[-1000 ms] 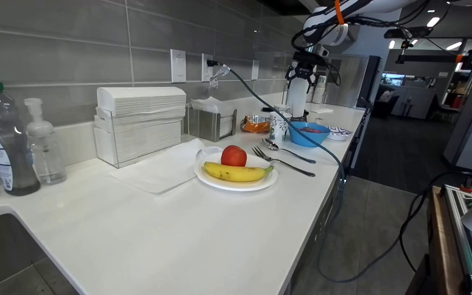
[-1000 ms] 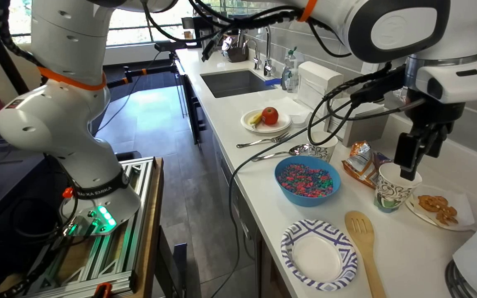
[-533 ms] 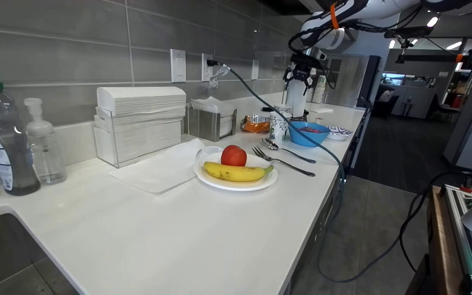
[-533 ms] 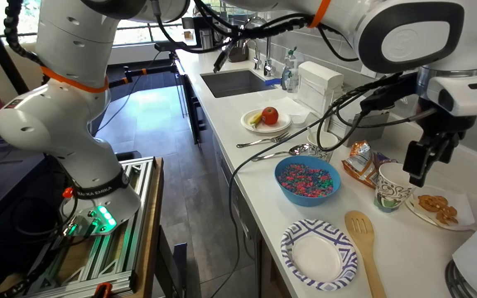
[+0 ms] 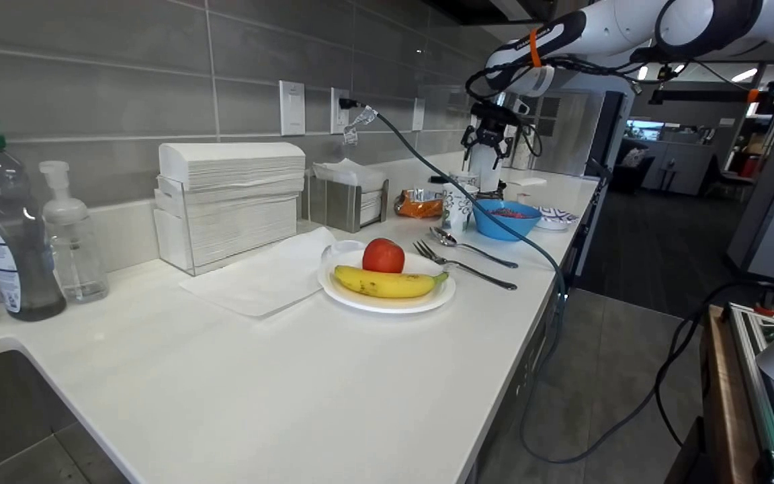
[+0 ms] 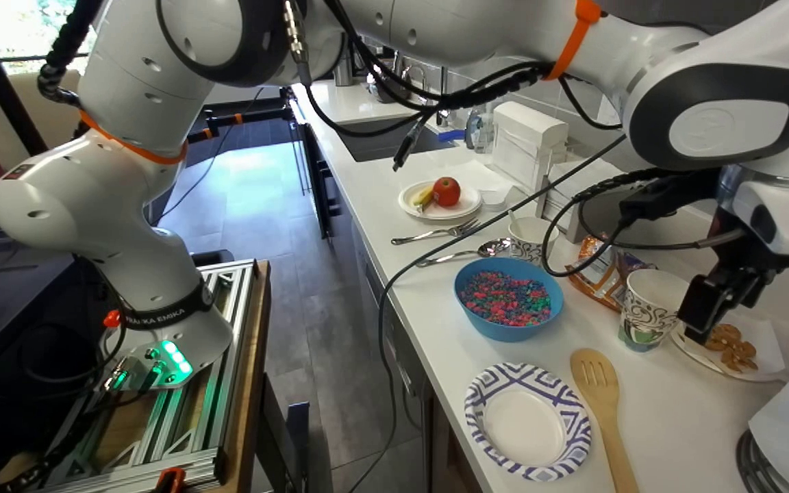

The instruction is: Put the plastic fork in the bowl

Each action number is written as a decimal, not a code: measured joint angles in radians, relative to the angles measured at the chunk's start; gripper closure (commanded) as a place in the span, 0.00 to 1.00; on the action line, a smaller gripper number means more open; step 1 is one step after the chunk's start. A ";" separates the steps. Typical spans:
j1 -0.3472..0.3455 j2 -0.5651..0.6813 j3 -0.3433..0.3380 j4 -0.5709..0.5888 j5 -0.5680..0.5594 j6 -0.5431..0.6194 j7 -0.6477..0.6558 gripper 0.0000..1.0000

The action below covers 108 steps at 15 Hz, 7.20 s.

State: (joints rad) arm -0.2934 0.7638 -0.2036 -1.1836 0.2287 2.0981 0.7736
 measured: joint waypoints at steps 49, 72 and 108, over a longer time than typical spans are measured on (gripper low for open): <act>-0.046 0.479 0.036 0.610 0.006 -0.180 0.125 0.37; -0.046 0.508 0.037 0.645 0.006 -0.147 0.125 0.66; -0.060 0.539 0.112 0.728 -0.079 -0.159 0.145 0.57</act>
State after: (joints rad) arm -0.3536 1.3032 -0.0913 -0.4553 0.1492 1.9388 0.9181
